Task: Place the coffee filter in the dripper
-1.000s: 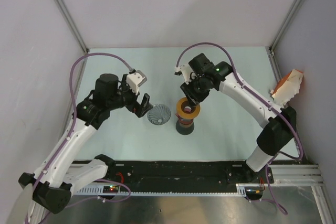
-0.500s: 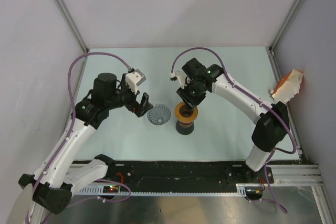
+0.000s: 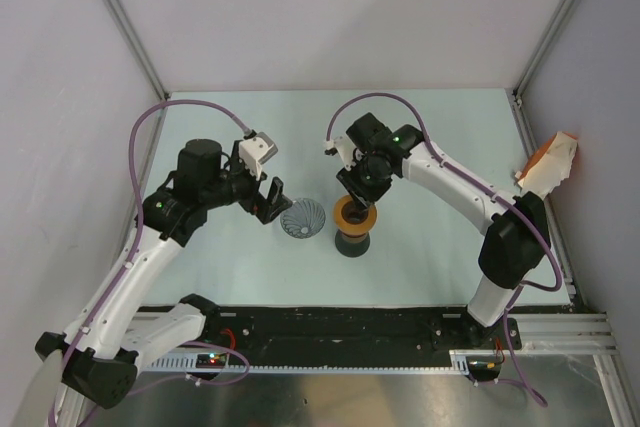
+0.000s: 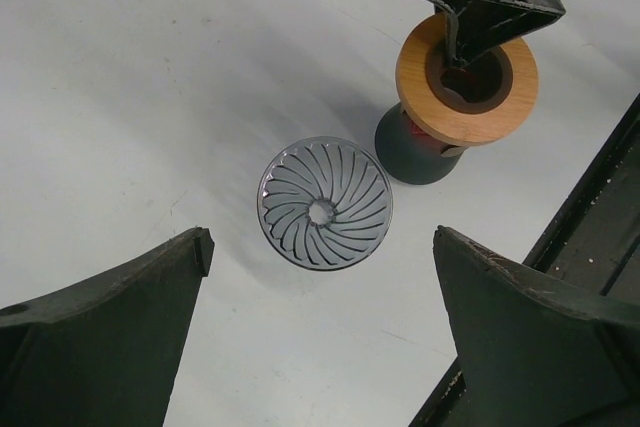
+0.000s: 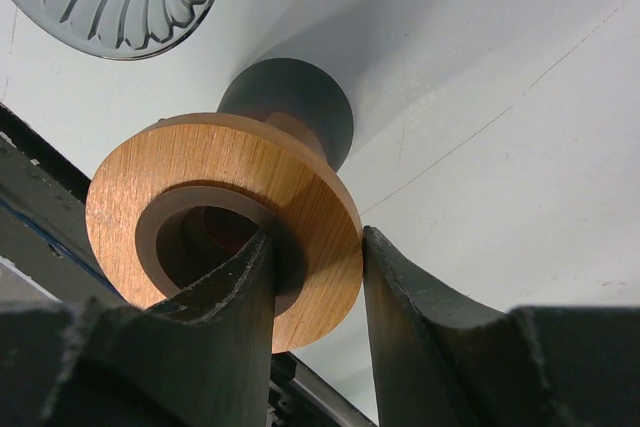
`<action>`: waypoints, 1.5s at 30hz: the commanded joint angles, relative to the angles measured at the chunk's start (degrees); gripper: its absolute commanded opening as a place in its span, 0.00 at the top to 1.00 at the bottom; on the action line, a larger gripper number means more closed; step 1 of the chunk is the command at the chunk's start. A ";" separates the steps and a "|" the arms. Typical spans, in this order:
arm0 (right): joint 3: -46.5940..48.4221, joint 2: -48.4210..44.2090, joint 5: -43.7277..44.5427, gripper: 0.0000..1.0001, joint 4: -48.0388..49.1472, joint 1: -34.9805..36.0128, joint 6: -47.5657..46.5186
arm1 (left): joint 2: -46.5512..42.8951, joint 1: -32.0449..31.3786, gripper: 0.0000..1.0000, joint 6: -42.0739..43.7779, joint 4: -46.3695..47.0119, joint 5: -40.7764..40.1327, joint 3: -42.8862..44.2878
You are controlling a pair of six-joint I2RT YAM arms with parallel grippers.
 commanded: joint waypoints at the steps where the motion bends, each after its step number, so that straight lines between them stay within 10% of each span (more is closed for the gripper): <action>1: 0.00 0.24 -0.57 0.72 1.66 -0.11 1.14 | -0.22 0.46 0.00 -0.74 1.44 1.71 2.22; 21: -0.02 1.25 -1.60 0.66 2.39 -0.64 1.38 | 0.10 0.44 0.00 -0.35 1.44 1.98 2.42; 45: 0.83 -5.24 -1.76 0.25 1.81 -0.95 1.25 | -0.13 2.06 0.00 -1.51 1.47 1.60 2.78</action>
